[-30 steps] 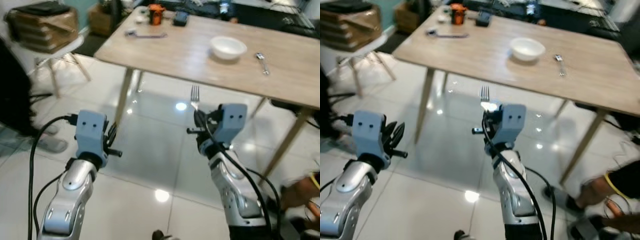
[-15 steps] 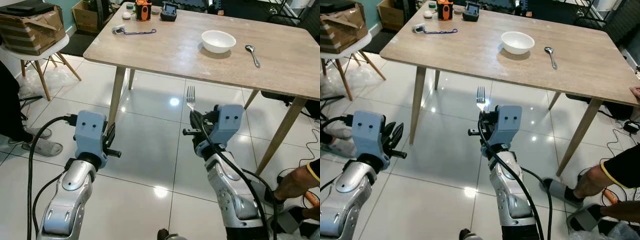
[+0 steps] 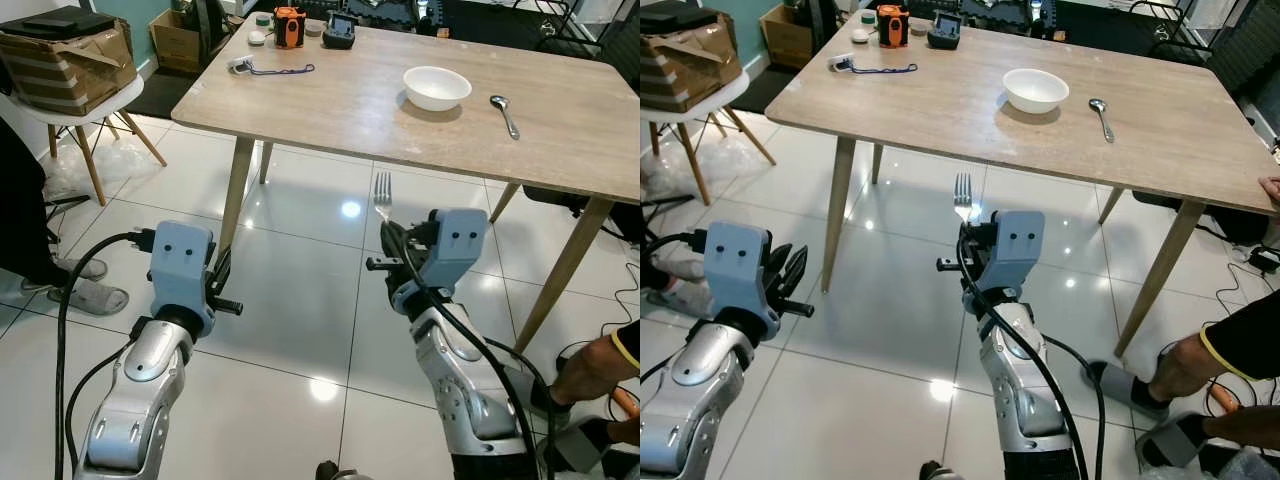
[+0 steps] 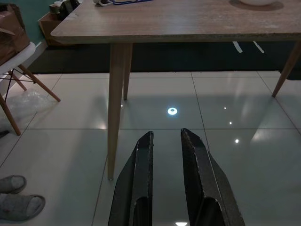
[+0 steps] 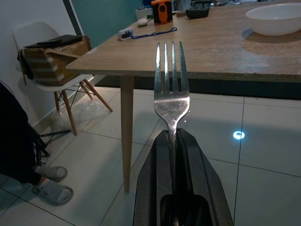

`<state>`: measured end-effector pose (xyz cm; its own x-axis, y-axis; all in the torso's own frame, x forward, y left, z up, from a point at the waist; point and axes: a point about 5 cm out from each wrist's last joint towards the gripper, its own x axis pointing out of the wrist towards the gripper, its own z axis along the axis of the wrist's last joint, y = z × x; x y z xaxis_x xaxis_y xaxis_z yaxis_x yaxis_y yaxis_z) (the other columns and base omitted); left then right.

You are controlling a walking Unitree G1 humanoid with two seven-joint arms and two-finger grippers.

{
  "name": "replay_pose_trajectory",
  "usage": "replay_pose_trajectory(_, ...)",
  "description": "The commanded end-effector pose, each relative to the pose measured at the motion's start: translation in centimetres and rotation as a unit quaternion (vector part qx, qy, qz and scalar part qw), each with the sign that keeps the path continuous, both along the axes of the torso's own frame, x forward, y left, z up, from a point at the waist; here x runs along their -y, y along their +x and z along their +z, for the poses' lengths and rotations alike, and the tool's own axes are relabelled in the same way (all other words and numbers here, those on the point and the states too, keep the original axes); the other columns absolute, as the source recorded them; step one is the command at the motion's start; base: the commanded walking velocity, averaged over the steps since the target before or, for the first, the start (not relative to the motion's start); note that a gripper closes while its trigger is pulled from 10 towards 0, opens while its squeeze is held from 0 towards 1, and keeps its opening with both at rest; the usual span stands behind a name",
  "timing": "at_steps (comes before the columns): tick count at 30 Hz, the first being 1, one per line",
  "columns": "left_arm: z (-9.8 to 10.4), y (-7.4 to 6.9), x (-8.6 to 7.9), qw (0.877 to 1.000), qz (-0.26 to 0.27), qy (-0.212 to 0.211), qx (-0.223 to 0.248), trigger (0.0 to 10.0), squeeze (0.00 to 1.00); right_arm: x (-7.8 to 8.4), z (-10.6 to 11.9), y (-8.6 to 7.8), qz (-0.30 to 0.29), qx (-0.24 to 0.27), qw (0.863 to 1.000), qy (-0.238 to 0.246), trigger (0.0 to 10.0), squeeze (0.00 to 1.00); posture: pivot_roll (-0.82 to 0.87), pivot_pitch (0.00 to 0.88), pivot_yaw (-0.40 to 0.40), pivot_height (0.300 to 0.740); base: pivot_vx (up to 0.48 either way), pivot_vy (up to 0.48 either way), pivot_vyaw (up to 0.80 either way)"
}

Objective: Setting the table

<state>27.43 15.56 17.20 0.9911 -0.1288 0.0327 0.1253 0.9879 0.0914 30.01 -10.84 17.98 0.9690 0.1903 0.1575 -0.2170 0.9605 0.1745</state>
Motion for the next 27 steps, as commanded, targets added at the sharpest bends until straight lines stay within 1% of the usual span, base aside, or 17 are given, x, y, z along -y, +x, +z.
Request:
replay_pose_trajectory(1, -0.60, -0.12, -0.21, 1.000, 0.006, 0.005, -0.015, 10.0, 0.00, 0.11, -0.14, -0.05, -0.005, -0.001, 1.000, -0.002, 10.0, 0.00, 0.02, 0.089, 0.017, 0.740, 0.000, 0.000, 0.00)
replay_pose_trajectory(27, -0.65, -0.18, -0.22, 1.000, 0.006, 0.006, -0.015, 10.0, 0.00, 0.05, -0.22, -0.05, -0.004, -0.002, 1.000, 0.000, 10.0, 0.00, 0.02, 0.084, 0.015, 0.740, 0.000, 0.000, 0.00)
